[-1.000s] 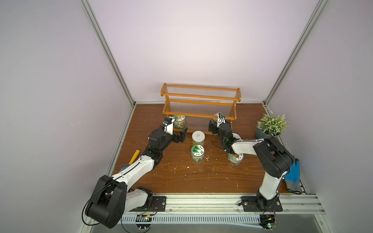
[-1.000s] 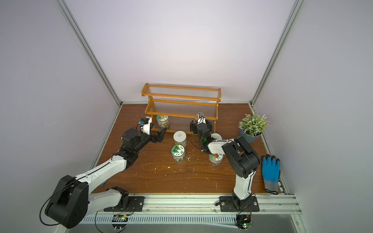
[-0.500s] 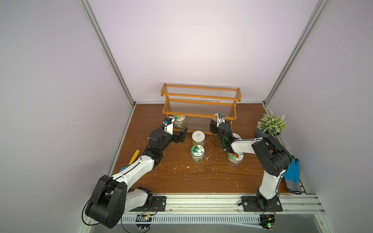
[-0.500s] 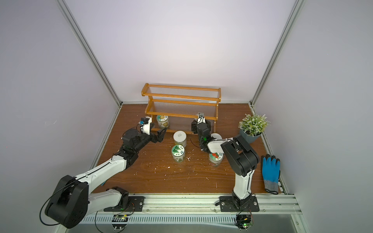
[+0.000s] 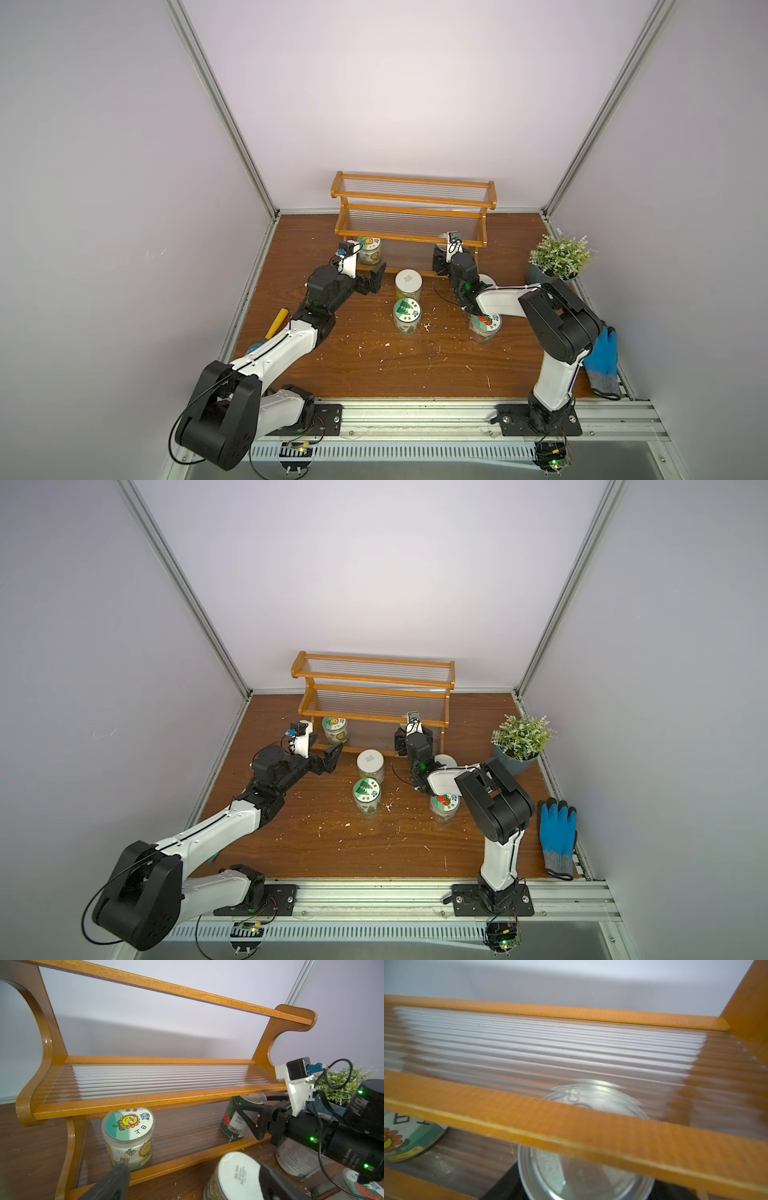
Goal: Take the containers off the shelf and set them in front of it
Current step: 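Pick up a container from the shelf.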
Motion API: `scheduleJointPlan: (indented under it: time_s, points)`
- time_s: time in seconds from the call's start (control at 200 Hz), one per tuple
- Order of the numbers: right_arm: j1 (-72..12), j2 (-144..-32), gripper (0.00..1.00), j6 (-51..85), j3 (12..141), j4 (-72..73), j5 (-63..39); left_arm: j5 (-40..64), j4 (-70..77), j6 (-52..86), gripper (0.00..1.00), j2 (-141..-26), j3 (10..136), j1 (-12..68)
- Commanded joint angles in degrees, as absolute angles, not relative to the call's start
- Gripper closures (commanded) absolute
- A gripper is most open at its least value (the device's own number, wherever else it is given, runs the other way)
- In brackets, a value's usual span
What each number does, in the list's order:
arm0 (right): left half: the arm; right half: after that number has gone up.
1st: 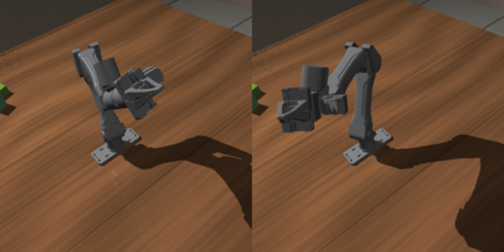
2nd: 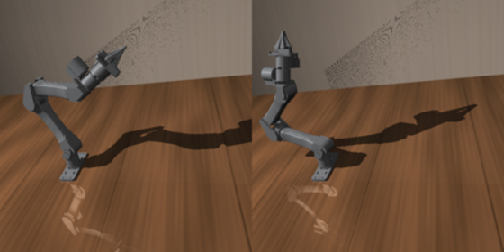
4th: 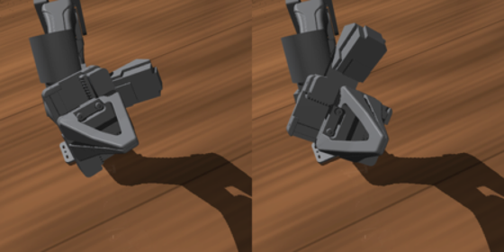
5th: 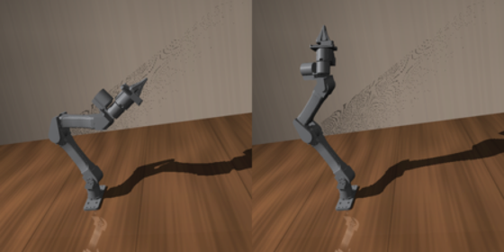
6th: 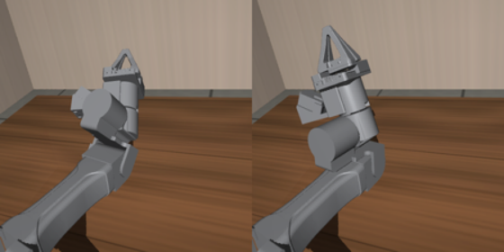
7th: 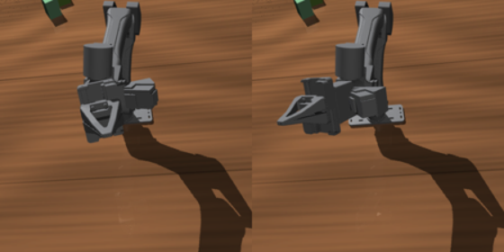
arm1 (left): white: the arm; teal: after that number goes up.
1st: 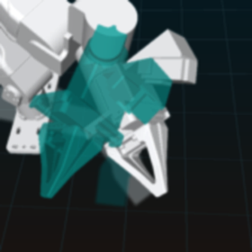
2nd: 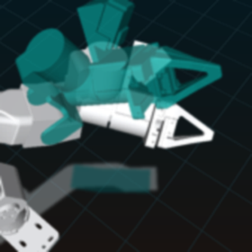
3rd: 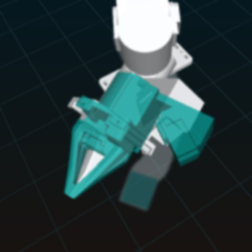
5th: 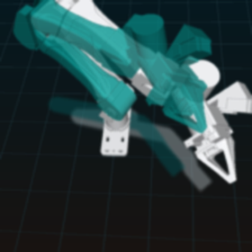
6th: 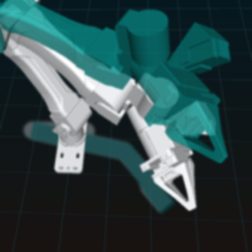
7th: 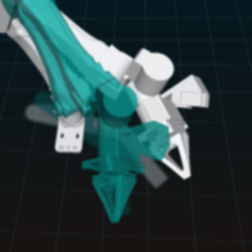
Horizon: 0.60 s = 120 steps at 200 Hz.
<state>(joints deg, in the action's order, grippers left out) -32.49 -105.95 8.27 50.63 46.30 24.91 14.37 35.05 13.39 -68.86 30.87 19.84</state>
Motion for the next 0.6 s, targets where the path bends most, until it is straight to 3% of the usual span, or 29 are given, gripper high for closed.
scheduleJointPlan:
  time_s: [0.0,0.596]
  points:
    - [-32.74,-101.83,0.42,7.54,50.12,46.95,23.55,15.10,36.56,13.71,0.00,-68.57,30.59,19.16]
    - [-35.15,-95.84,0.45,8.83,45.10,43.59,23.11,15.16,36.48,13.91,0.00,-67.94,30.68,19.16]
